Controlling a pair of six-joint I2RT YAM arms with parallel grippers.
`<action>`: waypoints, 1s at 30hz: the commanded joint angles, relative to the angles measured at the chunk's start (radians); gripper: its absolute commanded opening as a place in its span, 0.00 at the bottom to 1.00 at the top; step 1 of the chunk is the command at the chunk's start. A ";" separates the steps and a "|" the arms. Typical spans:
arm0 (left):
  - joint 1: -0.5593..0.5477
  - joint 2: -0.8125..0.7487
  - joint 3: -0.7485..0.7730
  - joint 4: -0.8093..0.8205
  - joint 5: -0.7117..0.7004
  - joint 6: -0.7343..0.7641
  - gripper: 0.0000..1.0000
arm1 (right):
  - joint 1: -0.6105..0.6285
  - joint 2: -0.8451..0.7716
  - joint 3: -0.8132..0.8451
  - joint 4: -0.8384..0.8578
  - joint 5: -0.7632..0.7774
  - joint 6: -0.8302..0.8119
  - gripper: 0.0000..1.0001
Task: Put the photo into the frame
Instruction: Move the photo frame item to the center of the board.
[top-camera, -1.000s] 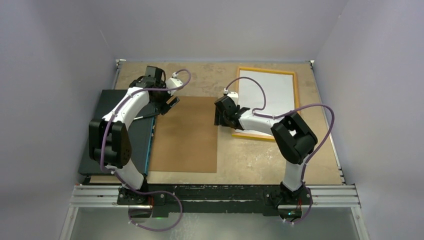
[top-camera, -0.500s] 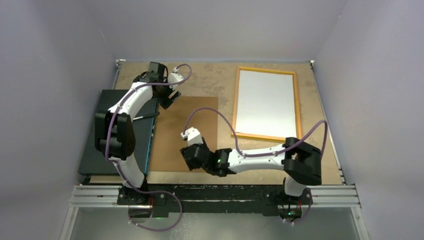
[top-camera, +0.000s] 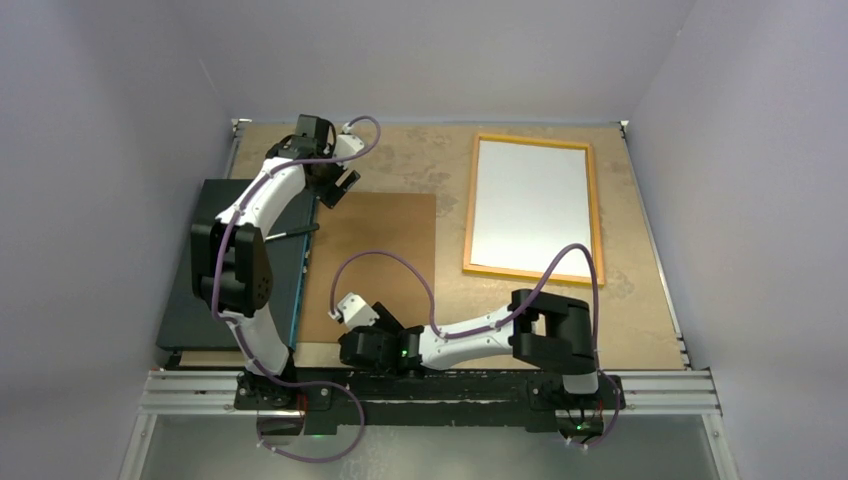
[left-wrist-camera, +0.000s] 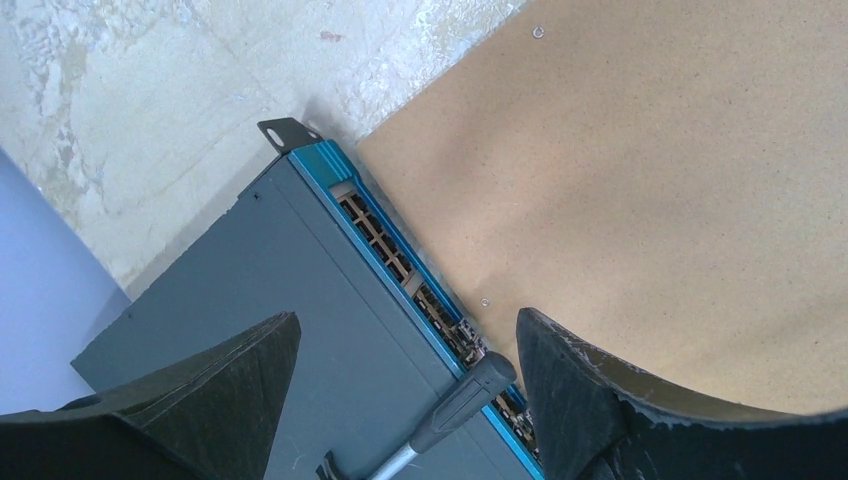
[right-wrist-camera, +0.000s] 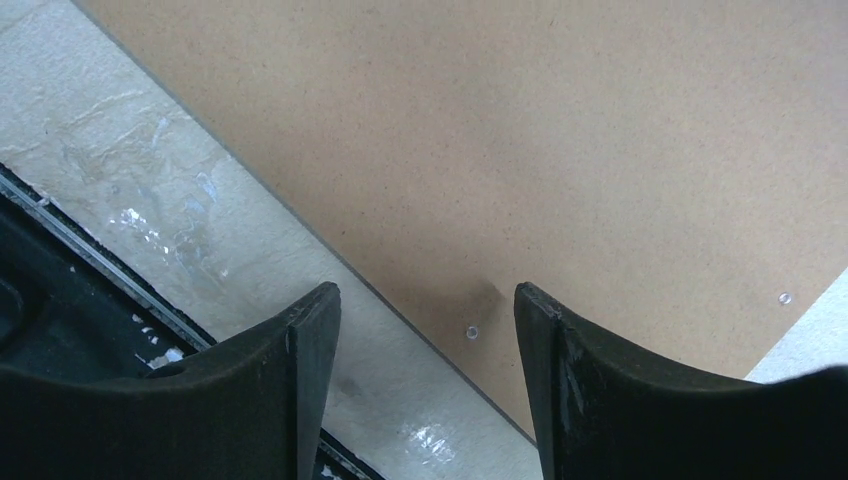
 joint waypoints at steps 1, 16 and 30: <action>0.004 0.014 0.048 -0.019 -0.027 -0.026 0.78 | 0.011 0.017 0.049 -0.014 0.079 -0.028 0.68; 0.004 0.032 0.060 -0.009 -0.088 0.016 0.80 | -0.156 -0.005 -0.100 -0.121 0.105 0.266 0.61; 0.004 0.105 0.074 0.080 -0.218 0.059 0.80 | -0.232 -0.187 -0.127 -0.081 0.016 0.229 0.65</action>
